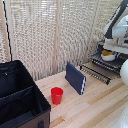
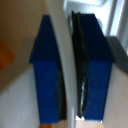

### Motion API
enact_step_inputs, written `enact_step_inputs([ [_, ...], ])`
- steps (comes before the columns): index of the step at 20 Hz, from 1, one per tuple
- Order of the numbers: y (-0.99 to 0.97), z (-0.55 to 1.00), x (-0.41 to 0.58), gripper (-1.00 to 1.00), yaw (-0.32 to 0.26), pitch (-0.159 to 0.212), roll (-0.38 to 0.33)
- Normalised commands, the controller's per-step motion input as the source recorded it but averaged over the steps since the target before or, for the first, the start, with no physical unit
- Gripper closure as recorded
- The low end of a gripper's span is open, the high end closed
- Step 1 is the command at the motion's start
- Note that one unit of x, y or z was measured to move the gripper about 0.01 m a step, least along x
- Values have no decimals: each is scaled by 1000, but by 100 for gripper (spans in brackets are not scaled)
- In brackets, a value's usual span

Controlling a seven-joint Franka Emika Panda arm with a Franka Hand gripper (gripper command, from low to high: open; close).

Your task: Gently stretch your hand towards the oven tray's handle, obtaining a firm grip, and draw it cautiously out of the oven. Transition your grip to the hot dog bowl, gingerly seizing the edge, and elevate it from the surface. Hover the bowl over the tray, delicately lower it, and temper your grip, establishing the bowl's equilibrium.

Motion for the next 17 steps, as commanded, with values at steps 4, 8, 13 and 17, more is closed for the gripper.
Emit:
enact_step_inputs([
  [4,6,-29,-26,-100,-39,1,-2],
  [8,-1,259,84,-100,-18,-18,16],
  [13,5,444,166,-100,-48,-31,3],
  [17,110,572,231,-100,-77,-4,-3],
])
